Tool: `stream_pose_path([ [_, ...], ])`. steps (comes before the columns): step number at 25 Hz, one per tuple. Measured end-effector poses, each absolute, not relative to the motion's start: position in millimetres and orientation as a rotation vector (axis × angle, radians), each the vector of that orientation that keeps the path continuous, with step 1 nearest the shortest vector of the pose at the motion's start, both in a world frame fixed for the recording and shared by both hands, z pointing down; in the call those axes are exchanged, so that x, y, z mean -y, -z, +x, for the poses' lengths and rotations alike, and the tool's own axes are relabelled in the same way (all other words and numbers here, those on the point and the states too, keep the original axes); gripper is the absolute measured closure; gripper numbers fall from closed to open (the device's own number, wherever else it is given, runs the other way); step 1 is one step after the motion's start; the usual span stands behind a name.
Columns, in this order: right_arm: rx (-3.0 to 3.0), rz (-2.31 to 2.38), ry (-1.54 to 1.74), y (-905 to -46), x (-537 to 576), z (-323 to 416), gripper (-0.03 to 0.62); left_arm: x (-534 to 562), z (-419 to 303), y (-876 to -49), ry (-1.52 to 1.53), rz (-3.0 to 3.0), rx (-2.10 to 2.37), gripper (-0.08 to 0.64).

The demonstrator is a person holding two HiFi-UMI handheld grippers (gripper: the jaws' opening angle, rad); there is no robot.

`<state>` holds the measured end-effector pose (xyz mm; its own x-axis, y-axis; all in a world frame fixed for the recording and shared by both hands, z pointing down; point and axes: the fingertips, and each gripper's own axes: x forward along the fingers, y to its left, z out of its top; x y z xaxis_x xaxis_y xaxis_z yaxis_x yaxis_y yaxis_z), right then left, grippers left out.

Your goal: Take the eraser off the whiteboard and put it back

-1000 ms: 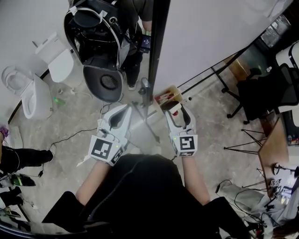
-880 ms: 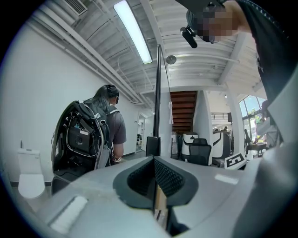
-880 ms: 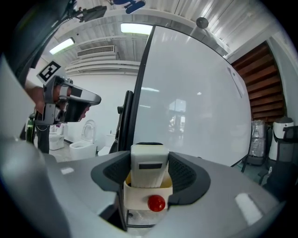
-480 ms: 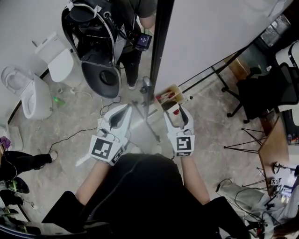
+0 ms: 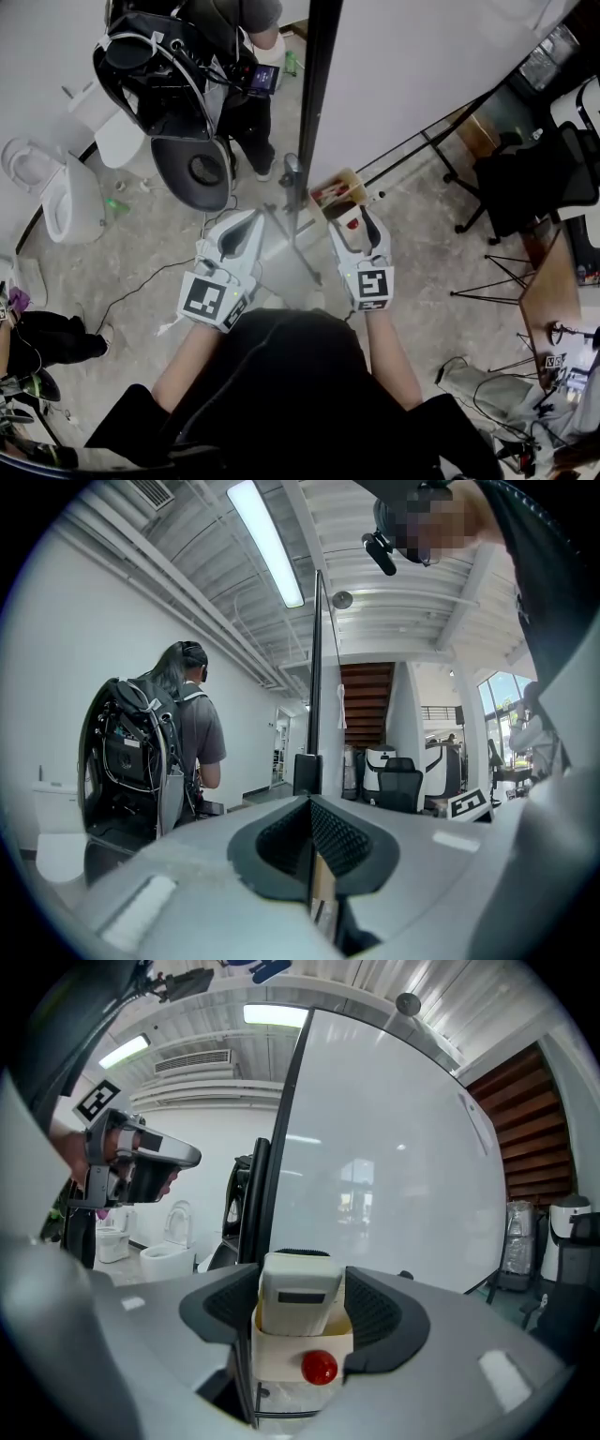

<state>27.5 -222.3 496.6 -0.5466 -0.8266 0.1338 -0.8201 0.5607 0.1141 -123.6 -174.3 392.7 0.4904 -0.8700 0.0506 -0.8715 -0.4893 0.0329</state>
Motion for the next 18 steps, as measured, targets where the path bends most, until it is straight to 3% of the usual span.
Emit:
stream_pose_path([
  [18, 2.663, 1.394, 0.044, -485, 212, 33, 0.287, 173, -117, -388, -0.012, 2.668, 1.548, 0.555],
])
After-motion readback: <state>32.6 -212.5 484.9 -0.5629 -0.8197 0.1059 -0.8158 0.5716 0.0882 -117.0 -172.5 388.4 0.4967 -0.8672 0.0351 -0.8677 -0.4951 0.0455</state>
